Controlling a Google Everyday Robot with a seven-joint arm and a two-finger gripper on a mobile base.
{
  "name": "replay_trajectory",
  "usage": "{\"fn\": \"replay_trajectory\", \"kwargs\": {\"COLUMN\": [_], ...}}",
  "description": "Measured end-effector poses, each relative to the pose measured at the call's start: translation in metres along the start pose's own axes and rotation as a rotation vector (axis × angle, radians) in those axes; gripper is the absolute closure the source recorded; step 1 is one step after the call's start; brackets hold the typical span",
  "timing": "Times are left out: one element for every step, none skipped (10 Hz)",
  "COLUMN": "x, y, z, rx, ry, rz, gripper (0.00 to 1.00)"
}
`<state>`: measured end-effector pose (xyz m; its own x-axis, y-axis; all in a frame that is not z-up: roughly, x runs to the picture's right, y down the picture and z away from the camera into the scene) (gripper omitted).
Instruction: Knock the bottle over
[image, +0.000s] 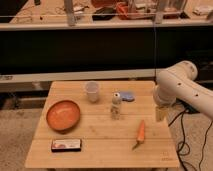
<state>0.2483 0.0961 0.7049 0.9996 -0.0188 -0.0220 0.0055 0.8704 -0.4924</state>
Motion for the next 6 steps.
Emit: {"fn": "replay_trajectory", "kwargs": {"x": [-0.007, -0.017, -0.025, -0.026, -0.028, -0.033], "y": [-0.001, -0.004, -0.007, -0.008, -0.009, -0.010], "z": [0.003, 0.007, 0.011, 0.013, 0.014, 0.017], "rx": [0.002, 0.006, 0.011, 0.015, 0.019, 0.020], "ry": [-0.002, -0.002, -0.002, -0.001, 0.000, -0.001], "rz": [-0.005, -0.013, -0.026, -0.032, -0.040, -0.047], "gripper": [0.20, 0.20, 0.20, 0.20, 0.20, 0.20]}}
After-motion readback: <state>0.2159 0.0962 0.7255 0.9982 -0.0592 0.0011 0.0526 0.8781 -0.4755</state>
